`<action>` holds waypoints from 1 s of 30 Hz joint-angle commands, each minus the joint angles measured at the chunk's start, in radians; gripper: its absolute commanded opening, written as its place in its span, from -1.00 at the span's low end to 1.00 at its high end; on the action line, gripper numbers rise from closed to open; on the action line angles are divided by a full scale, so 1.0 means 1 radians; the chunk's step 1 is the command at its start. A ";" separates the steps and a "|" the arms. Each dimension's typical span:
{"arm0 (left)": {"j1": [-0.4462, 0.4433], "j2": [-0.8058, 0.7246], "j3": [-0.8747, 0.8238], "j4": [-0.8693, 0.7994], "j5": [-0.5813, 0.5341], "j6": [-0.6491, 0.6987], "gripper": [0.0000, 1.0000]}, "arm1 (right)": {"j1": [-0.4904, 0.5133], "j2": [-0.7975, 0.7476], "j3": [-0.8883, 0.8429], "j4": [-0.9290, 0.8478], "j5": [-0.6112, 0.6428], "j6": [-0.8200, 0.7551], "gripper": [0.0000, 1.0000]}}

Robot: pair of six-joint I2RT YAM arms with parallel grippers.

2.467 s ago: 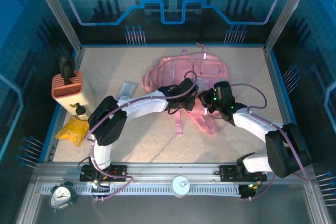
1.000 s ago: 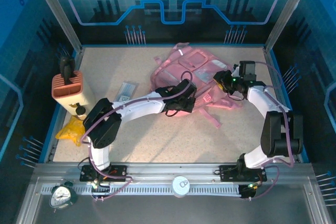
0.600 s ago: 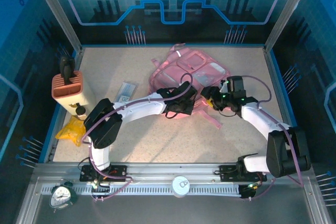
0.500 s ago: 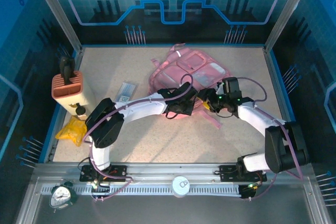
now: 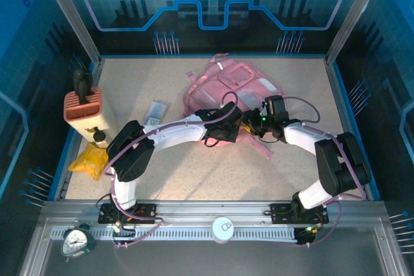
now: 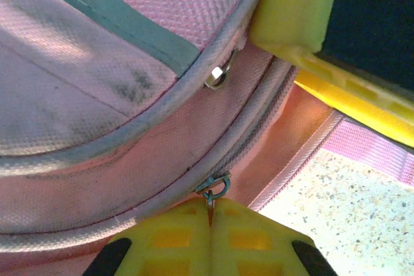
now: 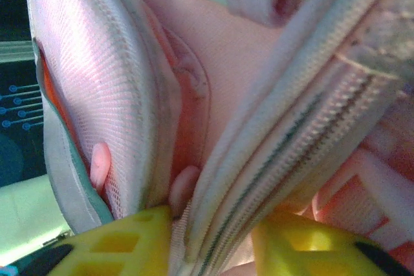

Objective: Pack the student bag

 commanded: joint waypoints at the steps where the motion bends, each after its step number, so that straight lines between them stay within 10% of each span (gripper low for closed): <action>1: 0.003 0.020 0.006 -0.051 -0.037 -0.015 -0.85 | 0.009 0.012 0.001 0.051 0.035 0.016 -0.46; 9: 0.018 0.082 0.010 -0.040 -0.028 -0.015 -0.61 | 0.016 -0.037 -0.015 0.042 0.053 0.014 -0.98; 30: 0.126 -0.193 -0.178 -0.064 -0.109 0.128 -1.00 | -0.081 -0.178 -0.008 -0.065 0.005 -0.068 -1.00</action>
